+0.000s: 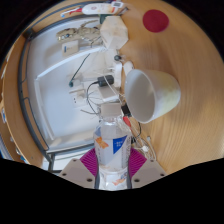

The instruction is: Pour water

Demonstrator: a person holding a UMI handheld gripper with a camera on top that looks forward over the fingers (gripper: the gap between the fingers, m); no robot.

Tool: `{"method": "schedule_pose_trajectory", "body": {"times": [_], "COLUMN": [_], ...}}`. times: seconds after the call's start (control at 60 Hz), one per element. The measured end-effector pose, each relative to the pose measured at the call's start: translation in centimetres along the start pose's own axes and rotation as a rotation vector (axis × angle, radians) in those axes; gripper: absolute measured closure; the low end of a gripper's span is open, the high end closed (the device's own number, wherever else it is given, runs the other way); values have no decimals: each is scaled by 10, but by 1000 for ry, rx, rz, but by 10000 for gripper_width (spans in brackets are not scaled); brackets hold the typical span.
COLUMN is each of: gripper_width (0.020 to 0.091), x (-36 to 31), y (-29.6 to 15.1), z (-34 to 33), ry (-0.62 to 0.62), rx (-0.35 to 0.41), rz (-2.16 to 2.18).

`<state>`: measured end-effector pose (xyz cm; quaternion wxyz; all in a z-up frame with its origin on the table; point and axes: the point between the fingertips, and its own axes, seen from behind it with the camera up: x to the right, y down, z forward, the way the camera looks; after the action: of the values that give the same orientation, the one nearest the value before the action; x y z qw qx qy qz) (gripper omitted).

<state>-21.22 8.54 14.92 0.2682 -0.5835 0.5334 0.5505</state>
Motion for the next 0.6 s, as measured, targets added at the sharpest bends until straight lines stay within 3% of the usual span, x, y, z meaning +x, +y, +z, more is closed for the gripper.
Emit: {"method": "schedule_pose_trajectory", "body": {"times": [0.283, 0.6], "gripper_width": [740, 739], "x": [4, -14], "y": [-8, -5], "z": [3, -4], "ry": [27, 36], "rx": [-15, -48], "rz": [244, 136]}}
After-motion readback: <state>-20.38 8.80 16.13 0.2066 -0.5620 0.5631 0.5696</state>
